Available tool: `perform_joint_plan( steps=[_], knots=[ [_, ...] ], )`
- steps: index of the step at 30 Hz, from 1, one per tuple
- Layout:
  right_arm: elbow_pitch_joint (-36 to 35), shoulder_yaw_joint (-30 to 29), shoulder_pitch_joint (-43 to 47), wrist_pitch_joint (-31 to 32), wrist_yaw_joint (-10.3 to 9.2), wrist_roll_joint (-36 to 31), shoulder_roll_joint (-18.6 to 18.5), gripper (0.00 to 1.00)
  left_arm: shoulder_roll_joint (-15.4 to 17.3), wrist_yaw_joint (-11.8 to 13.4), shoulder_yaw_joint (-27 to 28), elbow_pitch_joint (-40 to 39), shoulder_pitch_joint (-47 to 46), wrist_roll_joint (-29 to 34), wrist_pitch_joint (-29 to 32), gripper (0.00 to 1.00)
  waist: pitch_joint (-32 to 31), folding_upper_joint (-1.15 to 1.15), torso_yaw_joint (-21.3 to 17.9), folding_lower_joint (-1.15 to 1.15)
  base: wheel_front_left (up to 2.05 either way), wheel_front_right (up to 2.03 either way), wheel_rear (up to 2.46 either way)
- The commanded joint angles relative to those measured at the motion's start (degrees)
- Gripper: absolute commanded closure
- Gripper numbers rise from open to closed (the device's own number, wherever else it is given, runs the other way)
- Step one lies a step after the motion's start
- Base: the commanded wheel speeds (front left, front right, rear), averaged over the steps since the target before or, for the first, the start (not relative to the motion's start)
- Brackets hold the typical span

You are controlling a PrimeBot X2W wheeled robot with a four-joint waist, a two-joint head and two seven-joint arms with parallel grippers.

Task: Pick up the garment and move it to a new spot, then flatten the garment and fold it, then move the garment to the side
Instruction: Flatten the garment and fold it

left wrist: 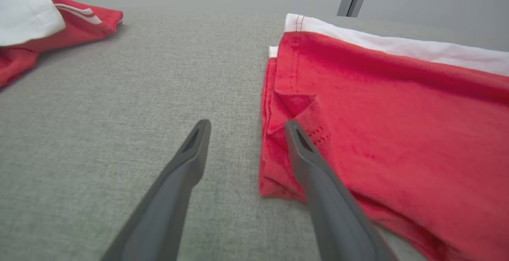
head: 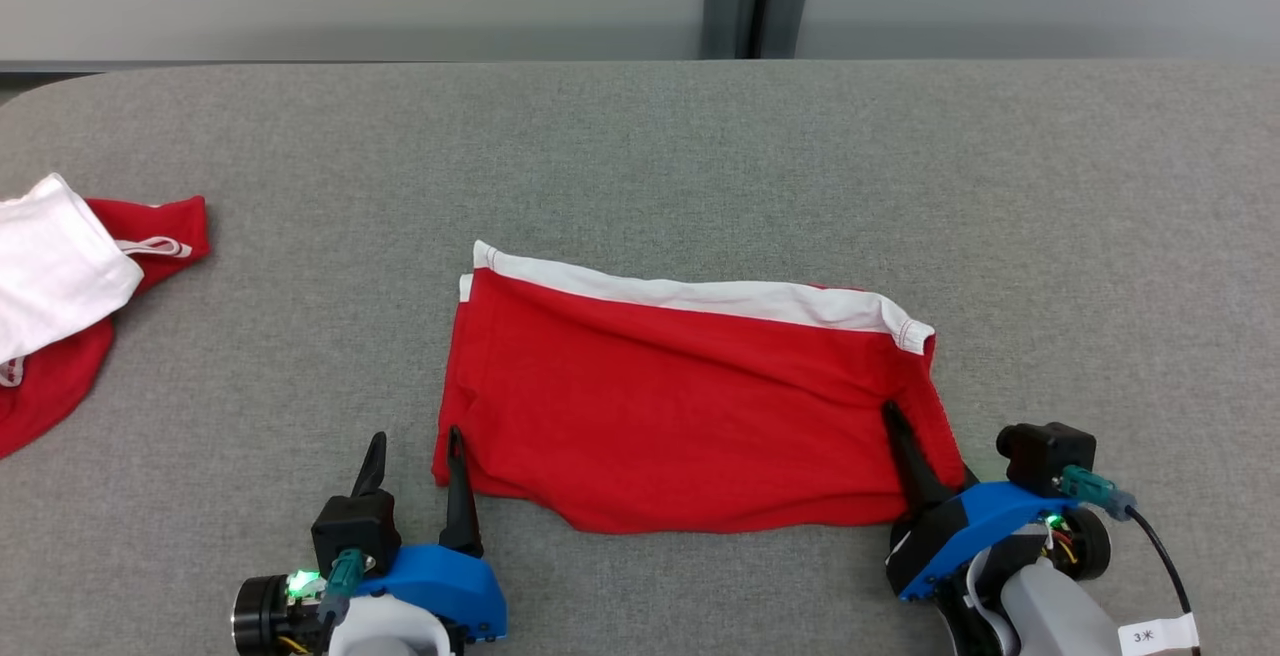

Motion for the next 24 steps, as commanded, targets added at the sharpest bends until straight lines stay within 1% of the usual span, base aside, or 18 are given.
perform_joint_plan(
  steps=[1, 8, 10, 13, 18, 22, 24],
  knots=[
    [-0.2, -0.6, 1.8, 0.4, 0.0, 0.8, -0.9, 1.0, 0.0, 0.0, 0.0, 0.1, -0.8, 0.0, -0.3, 0.0, -0.4, -0.01, -0.5, 0.0, 0.0, 0.0, 0.0],
    [-3.9, -2.6, 2.2, 0.3, 0.01, 2.0, -3.4, 1.0, 0.0, -0.4, 0.1, 0.7, 0.7, -0.8, -0.3, 0.0, -2.9, -0.01, -2.0, 0.0, 0.0, 0.0, 0.0],
    [-4.5, -1.7, 2.0, 0.3, 0.01, 2.6, -4.0, 1.0, 0.0, -0.5, -0.4, 0.8, 1.1, -1.2, -0.3, 0.0, -3.7, -0.01, -2.2, 0.0, 0.0, 0.0, 0.0],
    [-5.3, 1.7, 0.5, 0.3, 0.02, 4.2, -3.9, 1.0, 0.0, -0.6, -1.3, 1.2, 1.3, -1.8, -0.3, 0.0, -4.7, -0.01, -1.6, 0.0, 0.0, 0.0, 0.0],
    [-5.8, 8.7, -2.4, 1.2, 0.02, 8.4, -3.0, 1.0, 0.0, -0.9, -4.1, 1.7, 1.8, -3.2, -0.3, 0.0, -5.6, -0.01, 1.4, 0.0, 0.0, 0.0, 0.0],
    [-6.0, 12.9, -4.3, 1.8, 0.01, 11.0, -2.8, 1.0, 0.0, -0.6, -6.1, 1.9, 2.4, -4.3, -0.3, 0.0, -6.0, -0.01, 5.8, 0.0, 0.0, 0.0, 0.0],
    [-5.1, 14.2, -5.4, 2.0, 0.02, 11.1, -2.9, 1.0, 0.0, -0.6, -6.6, 2.0, 2.4, -4.4, -0.3, 0.0, -6.0, -0.01, 8.3, 0.0, 0.0, 0.0, 0.0]
  ],
)
